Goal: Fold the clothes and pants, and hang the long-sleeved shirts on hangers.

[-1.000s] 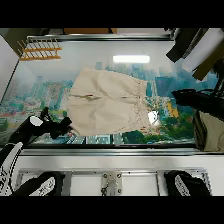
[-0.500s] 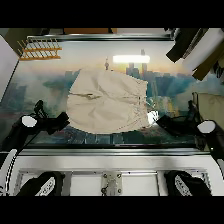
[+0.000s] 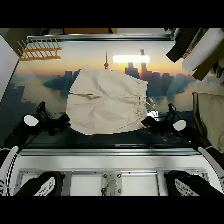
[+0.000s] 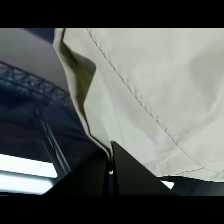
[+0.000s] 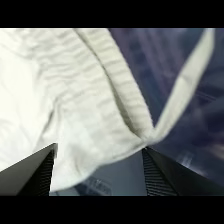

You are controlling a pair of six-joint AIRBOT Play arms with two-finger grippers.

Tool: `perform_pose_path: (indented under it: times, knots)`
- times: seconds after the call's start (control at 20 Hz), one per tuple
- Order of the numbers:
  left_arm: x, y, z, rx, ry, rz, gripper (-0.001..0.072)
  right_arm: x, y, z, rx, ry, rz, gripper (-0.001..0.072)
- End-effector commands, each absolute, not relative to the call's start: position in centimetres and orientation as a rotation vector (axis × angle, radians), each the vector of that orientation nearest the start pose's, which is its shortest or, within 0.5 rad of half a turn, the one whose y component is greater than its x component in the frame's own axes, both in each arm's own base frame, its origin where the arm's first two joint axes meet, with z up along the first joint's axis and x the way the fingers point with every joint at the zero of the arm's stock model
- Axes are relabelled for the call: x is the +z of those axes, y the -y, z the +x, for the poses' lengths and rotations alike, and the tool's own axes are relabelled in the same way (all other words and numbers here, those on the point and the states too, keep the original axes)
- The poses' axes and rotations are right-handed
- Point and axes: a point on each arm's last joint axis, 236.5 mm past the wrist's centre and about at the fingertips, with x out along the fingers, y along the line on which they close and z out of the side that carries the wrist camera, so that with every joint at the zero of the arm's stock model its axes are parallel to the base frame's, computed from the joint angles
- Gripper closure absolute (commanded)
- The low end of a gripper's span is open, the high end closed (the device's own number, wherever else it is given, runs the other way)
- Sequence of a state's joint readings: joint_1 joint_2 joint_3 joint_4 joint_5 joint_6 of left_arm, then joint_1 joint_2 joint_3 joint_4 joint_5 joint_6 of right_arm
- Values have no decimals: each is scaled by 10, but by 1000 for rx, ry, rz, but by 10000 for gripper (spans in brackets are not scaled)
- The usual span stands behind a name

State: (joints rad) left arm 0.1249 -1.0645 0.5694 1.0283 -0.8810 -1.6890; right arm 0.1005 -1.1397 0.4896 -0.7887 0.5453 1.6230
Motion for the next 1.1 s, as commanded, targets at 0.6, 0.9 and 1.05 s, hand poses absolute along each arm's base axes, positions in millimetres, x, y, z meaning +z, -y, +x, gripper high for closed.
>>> perform_pose_path:
  times: [0.6,0.9,1.05]
  knots:
    - [-66,57,306,41,-1279,-737,704,-69,-129,378,121,-1055,641,694]
    - [243,47,384,-169,-533,-576,704,190,-124,410,356,-622,475,695]
    - [419,54,322,-264,-130,-448,704,318,-130,360,457,-386,414,694]
